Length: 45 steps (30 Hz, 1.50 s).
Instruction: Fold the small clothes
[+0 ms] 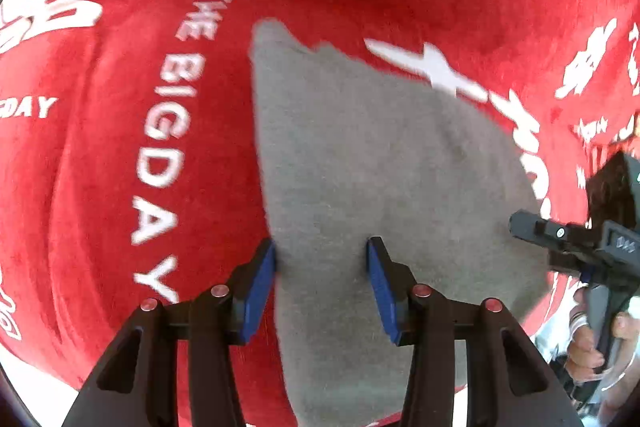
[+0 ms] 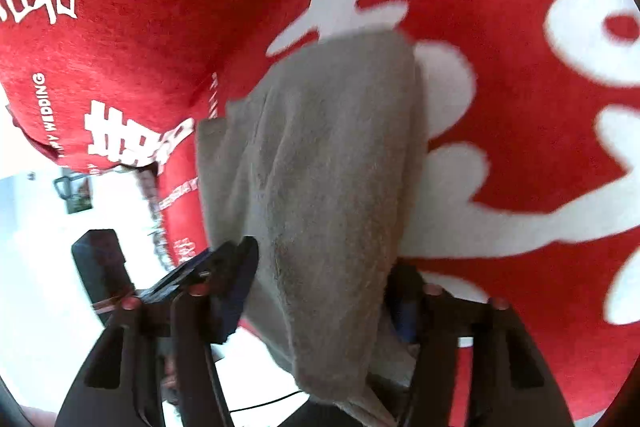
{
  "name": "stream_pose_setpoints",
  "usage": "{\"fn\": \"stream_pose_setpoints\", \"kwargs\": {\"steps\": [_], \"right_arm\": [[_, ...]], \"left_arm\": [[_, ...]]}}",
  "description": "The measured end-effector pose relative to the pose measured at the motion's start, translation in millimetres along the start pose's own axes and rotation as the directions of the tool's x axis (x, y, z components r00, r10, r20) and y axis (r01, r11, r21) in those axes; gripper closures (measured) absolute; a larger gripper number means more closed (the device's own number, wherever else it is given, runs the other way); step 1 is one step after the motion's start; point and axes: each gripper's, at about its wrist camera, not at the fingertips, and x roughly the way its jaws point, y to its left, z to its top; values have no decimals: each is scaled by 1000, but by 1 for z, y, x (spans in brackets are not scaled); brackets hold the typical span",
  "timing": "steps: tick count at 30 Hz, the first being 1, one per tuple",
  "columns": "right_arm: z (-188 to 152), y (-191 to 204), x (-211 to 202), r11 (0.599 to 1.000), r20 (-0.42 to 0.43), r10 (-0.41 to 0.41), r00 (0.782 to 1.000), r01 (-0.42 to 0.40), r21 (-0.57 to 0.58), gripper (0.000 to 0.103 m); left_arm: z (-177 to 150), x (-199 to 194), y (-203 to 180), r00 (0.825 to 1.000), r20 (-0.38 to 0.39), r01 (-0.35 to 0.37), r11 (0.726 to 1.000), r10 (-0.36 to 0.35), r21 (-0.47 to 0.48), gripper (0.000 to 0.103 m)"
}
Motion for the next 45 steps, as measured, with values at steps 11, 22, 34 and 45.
{"fn": "stream_pose_setpoints", "kwargs": {"steps": [11,22,34,45], "right_arm": [[-9,31,-10,946,78,-239,968,250,-207,79],[-23,-15,-15,933,73,-326,942,333,-133,76],[-54,-9,-56,949,110,-311,944,314,-14,83],[-86,-8,10,900,-15,-420,907,415,-136,83]], "left_arm": [[5,19,3,987,47,-154,988,154,4,54],[4,12,-5,983,3,-183,983,183,24,40],[-37,4,-24,976,-63,-203,977,207,69,40],[-35,5,-23,977,-76,-196,979,199,53,40]]}}
